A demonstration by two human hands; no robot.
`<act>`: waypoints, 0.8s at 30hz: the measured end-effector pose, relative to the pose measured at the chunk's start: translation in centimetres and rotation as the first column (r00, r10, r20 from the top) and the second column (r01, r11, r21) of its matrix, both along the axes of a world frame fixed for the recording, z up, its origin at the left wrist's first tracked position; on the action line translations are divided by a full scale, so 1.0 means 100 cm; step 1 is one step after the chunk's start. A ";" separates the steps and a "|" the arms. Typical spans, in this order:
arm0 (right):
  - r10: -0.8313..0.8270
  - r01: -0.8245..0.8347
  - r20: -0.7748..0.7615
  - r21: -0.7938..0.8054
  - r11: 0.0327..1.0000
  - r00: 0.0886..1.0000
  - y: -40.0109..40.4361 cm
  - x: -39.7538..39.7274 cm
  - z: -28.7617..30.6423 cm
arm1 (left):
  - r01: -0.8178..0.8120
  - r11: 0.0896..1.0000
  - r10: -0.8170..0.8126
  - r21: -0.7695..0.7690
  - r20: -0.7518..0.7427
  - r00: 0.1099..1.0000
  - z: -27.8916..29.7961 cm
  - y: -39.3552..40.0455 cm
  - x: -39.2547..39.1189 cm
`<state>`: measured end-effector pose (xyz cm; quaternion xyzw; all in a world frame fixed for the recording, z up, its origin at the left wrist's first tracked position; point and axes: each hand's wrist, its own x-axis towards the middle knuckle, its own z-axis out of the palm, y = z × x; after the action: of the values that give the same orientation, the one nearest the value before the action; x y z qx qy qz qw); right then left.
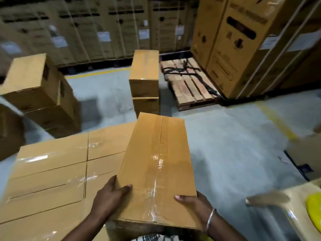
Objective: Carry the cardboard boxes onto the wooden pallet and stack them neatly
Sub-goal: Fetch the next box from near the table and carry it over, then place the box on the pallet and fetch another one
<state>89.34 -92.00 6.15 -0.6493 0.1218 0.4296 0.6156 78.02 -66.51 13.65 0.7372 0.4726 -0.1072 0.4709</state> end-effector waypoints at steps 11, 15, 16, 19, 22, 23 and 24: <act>0.438 -0.436 -0.019 0.058 0.898 0.899 -0.013 0.099 0.017 | -0.432 0.899 0.432 0.077 0.018 0.902 0.018 -0.086 0.002; 0.560 -0.560 0.005 0.039 0.828 0.828 0.023 0.107 0.034 | -0.551 0.833 0.550 0.050 0.038 0.834 0.011 -0.083 -0.018; 0.586 -0.586 0.023 0.029 0.810 0.810 0.032 0.110 0.039 | -0.585 0.810 0.583 0.040 0.056 0.811 0.010 -0.084 -0.022; 0.655 -0.655 0.050 -0.016 0.756 0.754 0.060 0.117 0.047 | -0.669 0.743 0.666 0.002 0.088 0.741 0.005 -0.083 -0.028; 0.705 -0.702 0.067 -0.063 0.710 0.706 0.087 0.126 0.049 | -0.720 0.693 0.720 -0.046 0.102 0.687 -0.007 -0.077 -0.031; 0.723 -0.719 0.074 -0.073 0.691 0.687 0.095 0.129 0.049 | -0.733 0.677 0.734 -0.057 0.114 0.669 -0.009 -0.076 -0.029; 0.740 -0.735 0.085 -0.082 0.673 0.667 0.101 0.133 0.049 | -0.742 0.668 0.742 -0.059 0.125 0.658 -0.011 -0.074 -0.027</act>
<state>102.64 -81.91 11.03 -0.6785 -0.1766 0.6022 0.3819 75.37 -73.95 12.51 0.4854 0.6981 0.1446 0.5060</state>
